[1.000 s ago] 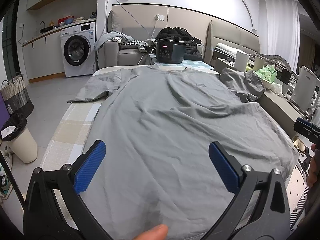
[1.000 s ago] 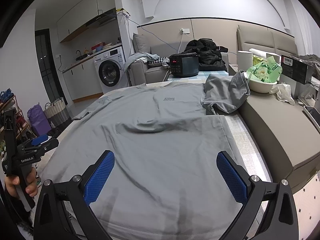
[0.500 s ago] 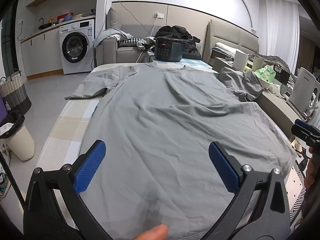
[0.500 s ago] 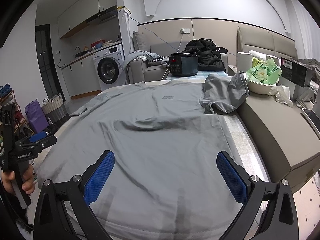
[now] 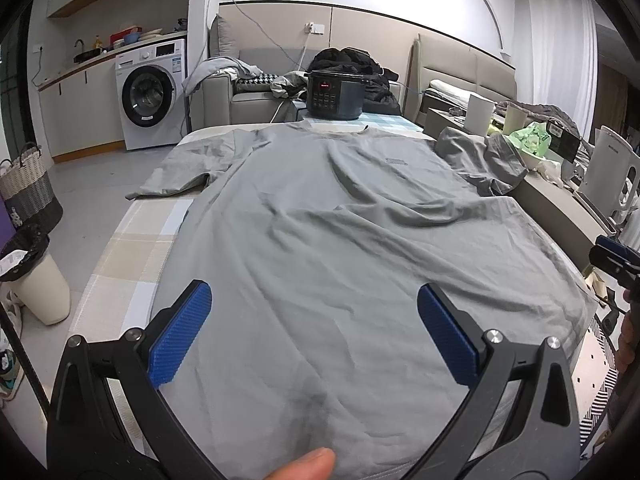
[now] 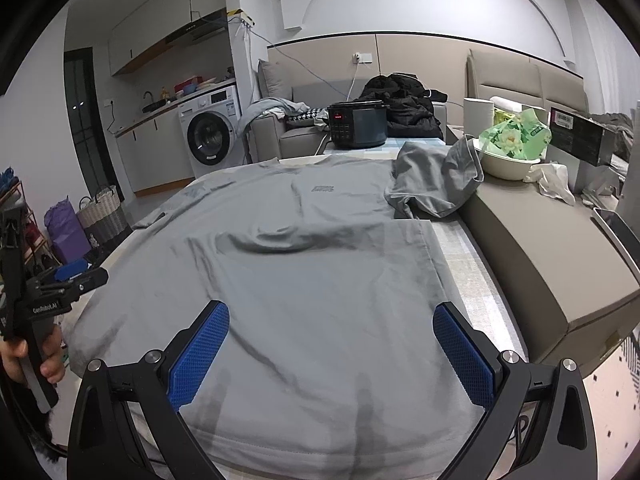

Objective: Fold small clothes

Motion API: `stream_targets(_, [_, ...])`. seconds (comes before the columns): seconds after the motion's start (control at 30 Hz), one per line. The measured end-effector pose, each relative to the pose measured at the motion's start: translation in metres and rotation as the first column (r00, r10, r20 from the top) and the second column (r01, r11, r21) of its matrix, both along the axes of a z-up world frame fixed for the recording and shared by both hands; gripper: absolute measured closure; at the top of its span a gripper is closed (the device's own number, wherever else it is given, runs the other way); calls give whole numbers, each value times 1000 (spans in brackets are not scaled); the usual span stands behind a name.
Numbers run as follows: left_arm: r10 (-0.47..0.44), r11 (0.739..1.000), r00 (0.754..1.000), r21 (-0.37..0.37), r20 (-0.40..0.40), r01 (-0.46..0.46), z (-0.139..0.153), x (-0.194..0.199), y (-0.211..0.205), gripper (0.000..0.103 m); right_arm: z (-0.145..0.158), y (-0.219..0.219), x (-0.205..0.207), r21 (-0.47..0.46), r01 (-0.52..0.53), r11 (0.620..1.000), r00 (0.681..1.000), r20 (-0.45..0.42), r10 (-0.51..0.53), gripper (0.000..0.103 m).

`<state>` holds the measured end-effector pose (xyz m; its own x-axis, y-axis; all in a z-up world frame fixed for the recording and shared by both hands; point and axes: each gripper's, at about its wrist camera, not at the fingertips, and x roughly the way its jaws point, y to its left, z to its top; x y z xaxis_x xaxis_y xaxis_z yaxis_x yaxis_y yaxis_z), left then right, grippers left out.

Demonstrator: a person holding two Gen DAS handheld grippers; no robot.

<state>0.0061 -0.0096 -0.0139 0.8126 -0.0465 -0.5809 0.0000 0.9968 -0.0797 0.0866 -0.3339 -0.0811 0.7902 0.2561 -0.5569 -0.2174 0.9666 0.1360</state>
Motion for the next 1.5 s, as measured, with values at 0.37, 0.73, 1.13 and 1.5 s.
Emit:
stream_targets(0.37, [-14,1000,1000,6,25,14,7,1,-11,1,0,-11,-1,8,21,1000,1000,-2,-21,0])
stream_targets(0.73, [-20,1000,999,4,48,19,14,-1,-9,1,-10,-30,-2,13,67,998,998,-13,-67,0])
stream_targets(1.13, [45,997,999,-55,-4,-45,8,-4,29,1,-36,-66,-6,64,85,994,986,-149,-75,0])
stream_targets(1.5, [40,999,999,8,-10,-40,-2,-8,22,1,-61,-112,-7,138,168,976,956,-264,-128,18])
